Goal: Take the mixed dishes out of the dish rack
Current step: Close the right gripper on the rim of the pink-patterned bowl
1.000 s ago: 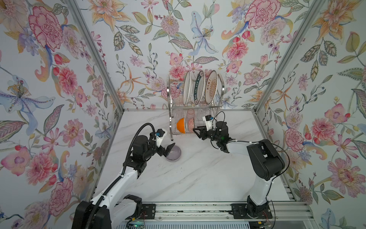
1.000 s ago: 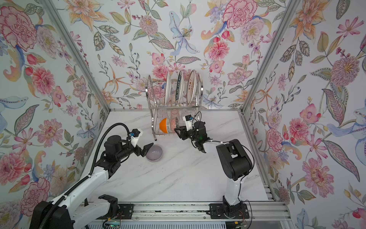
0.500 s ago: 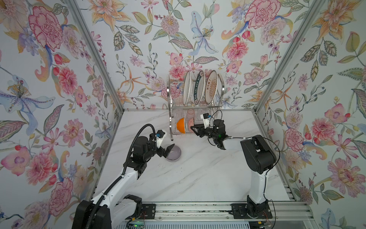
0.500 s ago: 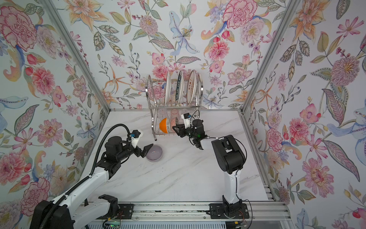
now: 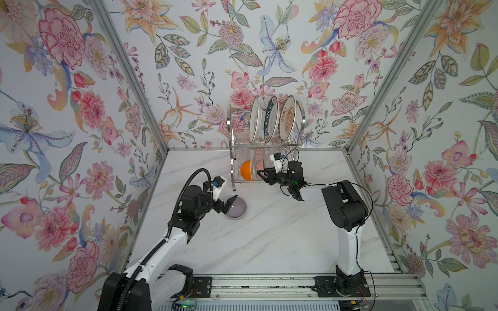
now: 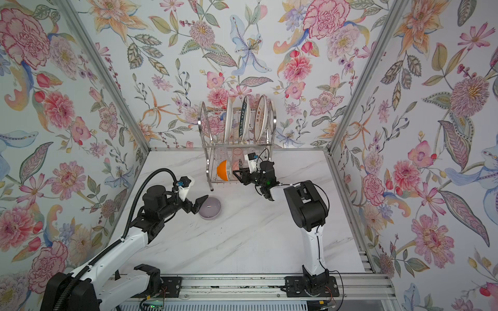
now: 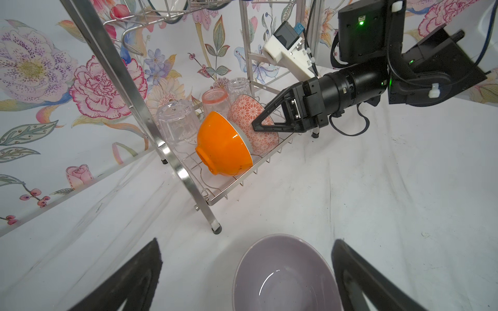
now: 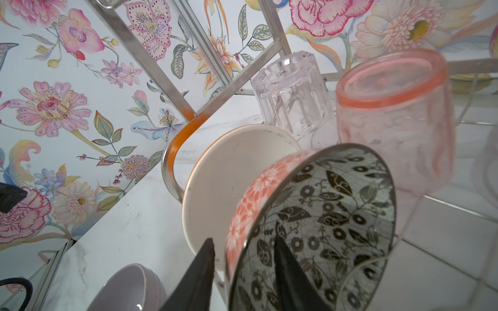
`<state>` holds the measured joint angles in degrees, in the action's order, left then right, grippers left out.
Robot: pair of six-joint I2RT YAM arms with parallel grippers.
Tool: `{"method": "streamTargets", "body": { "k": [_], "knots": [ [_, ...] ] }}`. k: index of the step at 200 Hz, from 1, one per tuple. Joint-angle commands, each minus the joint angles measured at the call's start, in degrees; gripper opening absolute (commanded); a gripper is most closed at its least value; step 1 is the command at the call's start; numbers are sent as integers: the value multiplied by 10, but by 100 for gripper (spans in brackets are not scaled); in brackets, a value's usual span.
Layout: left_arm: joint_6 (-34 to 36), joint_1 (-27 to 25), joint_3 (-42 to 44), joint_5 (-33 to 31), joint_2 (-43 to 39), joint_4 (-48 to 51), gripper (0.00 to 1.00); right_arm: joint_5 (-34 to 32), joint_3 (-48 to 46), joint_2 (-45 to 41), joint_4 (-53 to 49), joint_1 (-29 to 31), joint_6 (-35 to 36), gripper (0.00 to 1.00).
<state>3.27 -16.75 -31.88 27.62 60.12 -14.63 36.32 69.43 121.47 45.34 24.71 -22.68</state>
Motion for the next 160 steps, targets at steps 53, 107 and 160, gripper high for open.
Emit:
{"method": "streamTargets", "body": {
  "k": [53,107,160],
  "knots": [
    [3,-7,5,-13,-4,-1,99,41,34,37,35,-6,-46,29],
    [0,-7,5,-15,-4,-1,99,49,33,41,53,-8,-67,23],
    [0,-8,7,-16,-5,-2,99,53,33,43,67,-11,-81,19]
  ]
}}
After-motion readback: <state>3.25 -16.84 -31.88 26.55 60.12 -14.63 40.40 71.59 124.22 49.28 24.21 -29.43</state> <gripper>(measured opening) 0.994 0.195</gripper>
